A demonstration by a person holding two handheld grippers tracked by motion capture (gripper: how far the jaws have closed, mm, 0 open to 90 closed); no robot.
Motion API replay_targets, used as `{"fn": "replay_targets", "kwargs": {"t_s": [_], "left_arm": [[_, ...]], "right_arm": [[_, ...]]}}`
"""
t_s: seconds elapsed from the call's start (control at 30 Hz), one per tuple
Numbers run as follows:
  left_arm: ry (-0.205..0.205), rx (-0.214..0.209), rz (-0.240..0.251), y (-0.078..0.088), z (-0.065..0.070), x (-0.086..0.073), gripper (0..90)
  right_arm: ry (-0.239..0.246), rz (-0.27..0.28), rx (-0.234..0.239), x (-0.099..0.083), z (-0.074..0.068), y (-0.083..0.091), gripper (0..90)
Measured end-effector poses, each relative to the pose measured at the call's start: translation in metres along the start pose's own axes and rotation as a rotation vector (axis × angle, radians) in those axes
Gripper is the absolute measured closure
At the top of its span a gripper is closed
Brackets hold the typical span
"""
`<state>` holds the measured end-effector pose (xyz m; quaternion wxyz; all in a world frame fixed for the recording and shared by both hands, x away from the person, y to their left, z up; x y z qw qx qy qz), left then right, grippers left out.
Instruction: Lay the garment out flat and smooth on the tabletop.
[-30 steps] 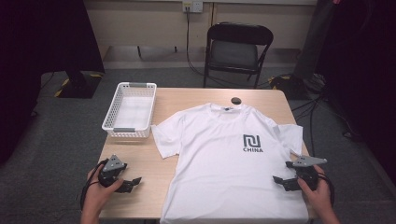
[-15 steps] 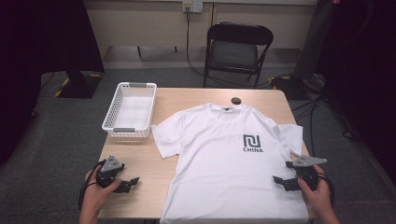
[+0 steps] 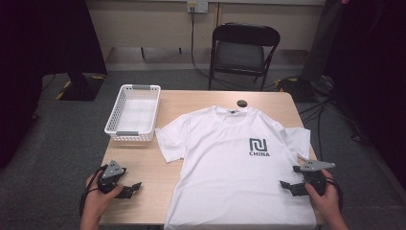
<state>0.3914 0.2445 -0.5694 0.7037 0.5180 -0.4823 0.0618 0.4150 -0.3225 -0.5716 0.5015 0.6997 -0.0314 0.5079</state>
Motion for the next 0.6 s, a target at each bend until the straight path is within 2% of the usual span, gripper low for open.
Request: {"fn": "replay_targets", "kwargs": {"t_s": [0.6], "left_arm": [[-0.001,0.004,-0.01,-0.0014,0.0006,0.0,10.1]], "right_arm": [[0.0,0.0,0.0,0.0,0.0,0.0,10.5]]}}
Point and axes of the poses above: each handheld gripper's, and its own axes: y roughly backward along the jaws, x roughly out of its top, z roughly to its right, the point moved 10 cm from there along -y, roughly forward along the jaws, and after that the axes turned 1 degree about y, right-handed, at the moved point
